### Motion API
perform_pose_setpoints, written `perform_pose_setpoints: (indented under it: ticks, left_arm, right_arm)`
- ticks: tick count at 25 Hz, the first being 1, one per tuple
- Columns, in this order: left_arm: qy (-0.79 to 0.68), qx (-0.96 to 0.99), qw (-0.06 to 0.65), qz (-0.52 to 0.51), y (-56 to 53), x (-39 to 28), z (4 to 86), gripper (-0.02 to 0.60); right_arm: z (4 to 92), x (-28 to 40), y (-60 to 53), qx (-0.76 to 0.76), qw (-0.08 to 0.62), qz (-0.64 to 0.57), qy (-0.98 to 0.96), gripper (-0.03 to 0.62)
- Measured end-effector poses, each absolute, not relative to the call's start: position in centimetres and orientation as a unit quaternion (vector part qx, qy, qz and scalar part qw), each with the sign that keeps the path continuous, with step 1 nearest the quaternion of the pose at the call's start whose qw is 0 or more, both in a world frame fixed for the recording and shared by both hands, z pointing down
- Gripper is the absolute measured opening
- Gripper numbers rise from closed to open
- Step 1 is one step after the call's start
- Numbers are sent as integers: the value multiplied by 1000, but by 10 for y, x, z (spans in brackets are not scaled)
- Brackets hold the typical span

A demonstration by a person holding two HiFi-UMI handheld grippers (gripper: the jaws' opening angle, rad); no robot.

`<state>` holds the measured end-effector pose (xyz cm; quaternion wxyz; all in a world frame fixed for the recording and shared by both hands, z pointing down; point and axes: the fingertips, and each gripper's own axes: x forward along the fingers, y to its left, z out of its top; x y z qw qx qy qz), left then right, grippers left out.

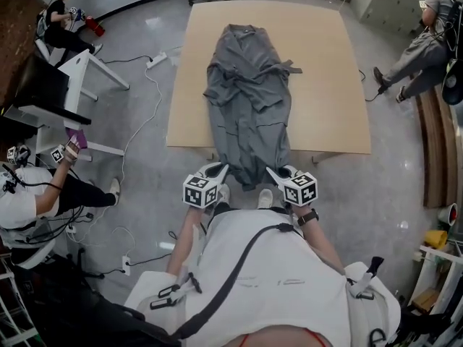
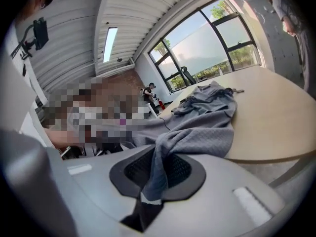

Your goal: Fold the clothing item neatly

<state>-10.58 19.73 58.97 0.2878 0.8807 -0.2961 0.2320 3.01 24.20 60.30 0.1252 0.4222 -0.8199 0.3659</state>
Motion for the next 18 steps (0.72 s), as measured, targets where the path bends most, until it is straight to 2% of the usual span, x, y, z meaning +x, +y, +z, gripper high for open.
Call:
perform_pose_setpoints:
  ticks: [10, 18]
  left_arm:
    - [-355, 876, 257, 200, 176, -100, 546, 12]
    - [-336, 892, 250, 170, 143, -79, 518, 12]
  right_arm:
    - [588, 47, 216, 385, 95, 336, -854, 34]
    - [555, 41, 194, 393, 40, 349, -850, 34]
